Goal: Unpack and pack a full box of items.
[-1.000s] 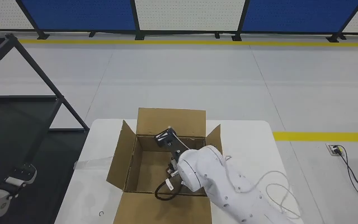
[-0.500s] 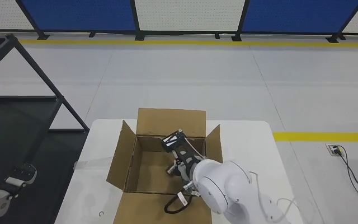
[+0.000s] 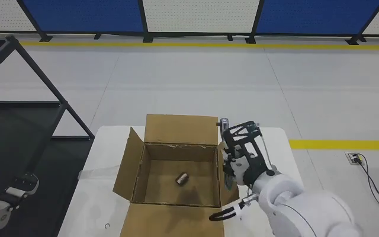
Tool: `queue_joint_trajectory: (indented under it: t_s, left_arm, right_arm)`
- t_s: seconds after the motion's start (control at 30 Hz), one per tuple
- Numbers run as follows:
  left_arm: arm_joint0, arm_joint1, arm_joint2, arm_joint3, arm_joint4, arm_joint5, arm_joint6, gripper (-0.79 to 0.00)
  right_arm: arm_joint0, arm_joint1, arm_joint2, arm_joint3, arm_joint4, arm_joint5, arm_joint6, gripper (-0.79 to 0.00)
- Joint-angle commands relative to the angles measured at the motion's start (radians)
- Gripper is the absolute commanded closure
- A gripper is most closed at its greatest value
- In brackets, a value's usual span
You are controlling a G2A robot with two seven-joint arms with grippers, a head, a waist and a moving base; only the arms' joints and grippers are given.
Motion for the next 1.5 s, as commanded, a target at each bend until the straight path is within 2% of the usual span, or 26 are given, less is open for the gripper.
queue_joint_trajectory:
  t_s: [0.0,0.13,0.23,0.53,0.7,0.83,1.0,1.47]
  left_arm:
    - [0.000,0.000,0.000,0.000,0.000,0.000,0.000,-0.785]
    - [0.000,0.000,0.000,0.000,0.000,0.000,0.000,-0.785]
    - [0.000,0.000,0.000,0.000,0.000,0.000,0.000,-0.785]
    - [0.000,0.000,0.000,0.000,0.000,0.000,0.000,-0.785]
    - [0.000,0.000,0.000,0.000,0.000,0.000,0.000,-0.785]
    - [0.000,0.000,0.000,0.000,0.000,0.000,0.000,-0.785]
    - [0.000,0.000,0.000,0.000,0.000,0.000,0.000,-0.785]
    - [0.000,0.000,0.000,0.000,0.000,0.000,0.000,-0.785]
  right_arm:
    - [-0.031,0.007,0.083,-0.037,-0.013,-0.001,0.055,0.000]
    - [-0.070,0.016,0.204,-0.055,0.006,-0.015,0.117,0.000]
    - [-0.114,0.023,0.266,-0.010,0.039,-0.044,0.126,0.000]
    - [-0.197,0.042,0.338,0.317,0.135,-0.125,0.126,0.000]
    - [-0.238,0.049,0.365,0.414,0.170,-0.158,0.103,0.000]
    - [-0.270,0.054,0.359,0.461,0.155,-0.160,0.079,0.000]
    - [-0.287,0.055,0.309,0.511,0.074,-0.111,0.034,0.000]
    - [-0.224,0.047,0.196,0.649,-0.016,-0.029,-0.010,0.000]
